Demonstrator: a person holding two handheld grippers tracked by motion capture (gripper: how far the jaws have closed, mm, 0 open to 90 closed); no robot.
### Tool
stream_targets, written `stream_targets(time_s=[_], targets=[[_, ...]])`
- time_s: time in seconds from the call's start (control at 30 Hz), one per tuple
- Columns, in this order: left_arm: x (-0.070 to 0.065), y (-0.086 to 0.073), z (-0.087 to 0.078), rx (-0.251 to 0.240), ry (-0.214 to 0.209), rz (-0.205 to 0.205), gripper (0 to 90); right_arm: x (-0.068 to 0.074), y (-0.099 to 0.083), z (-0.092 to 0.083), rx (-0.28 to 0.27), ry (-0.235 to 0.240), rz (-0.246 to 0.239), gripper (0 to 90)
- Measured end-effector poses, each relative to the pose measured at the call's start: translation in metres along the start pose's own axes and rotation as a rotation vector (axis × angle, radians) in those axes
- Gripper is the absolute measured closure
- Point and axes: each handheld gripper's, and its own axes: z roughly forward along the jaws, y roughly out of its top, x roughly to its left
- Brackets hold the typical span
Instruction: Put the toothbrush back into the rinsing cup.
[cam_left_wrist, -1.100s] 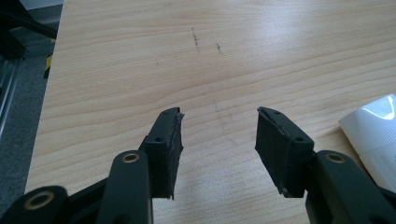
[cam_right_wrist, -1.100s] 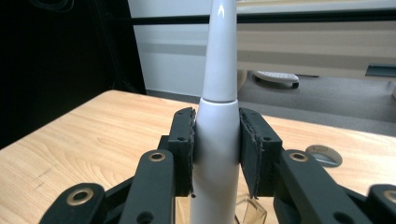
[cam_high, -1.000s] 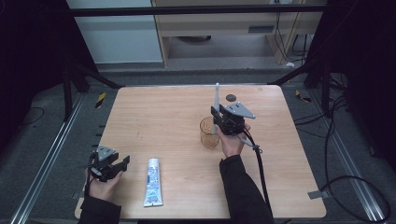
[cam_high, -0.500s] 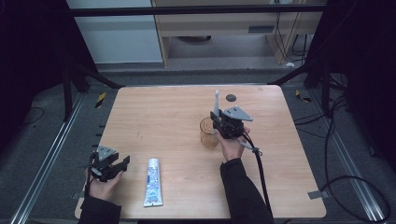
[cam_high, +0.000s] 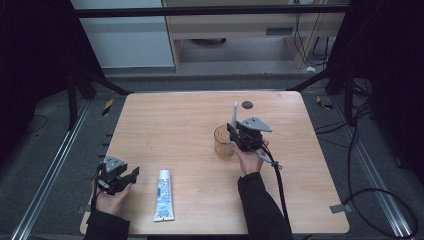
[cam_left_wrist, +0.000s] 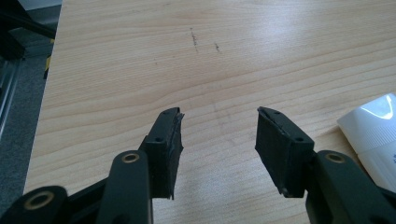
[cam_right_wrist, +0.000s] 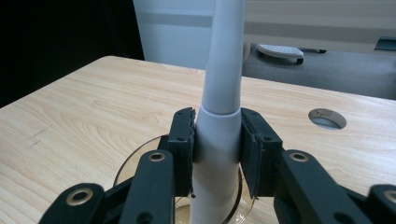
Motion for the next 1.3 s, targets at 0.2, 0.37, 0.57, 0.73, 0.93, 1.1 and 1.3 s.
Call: stream_targets(time_s=[0.2, 0.37, 0.57, 0.73, 0.93, 1.1, 1.3], targets=[[0.0001, 0.0000, -0.0002, -0.001, 0.000, -0.001, 49.7, 0.0007, -0.0022, 0.0008, 0.010, 0.002, -0.007, 67.7], [-0.0001, 0.0001, -0.0002, -0.001, 0.000, -0.001, 49.6, 0.0009, -0.0021, 0.0004, 0.014, 0.003, -0.008, 67.5], [-0.0002, 0.0001, -0.0002, 0.000, -0.001, -0.001, 49.5, -0.0005, -0.0014, -0.0007, 0.023, 0.014, -0.001, 67.0], [-0.0003, 0.0001, -0.0002, 0.000, -0.001, -0.001, 49.5, -0.0004, -0.0009, -0.0022, 0.026, 0.022, -0.001, 66.4], [-0.0003, 0.0001, -0.0003, 0.000, -0.002, -0.001, 49.4, 0.0005, 0.0005, -0.0045, 0.016, 0.028, 0.000, 65.2], [-0.0004, 0.0002, -0.0004, -0.001, -0.002, -0.001, 49.4, 0.0012, 0.0011, -0.0056, 0.014, 0.037, -0.003, 64.8], [-0.0004, 0.0002, -0.0005, -0.001, -0.001, -0.002, 49.3, 0.0006, 0.0015, -0.0060, 0.017, 0.037, 0.000, 63.6]])
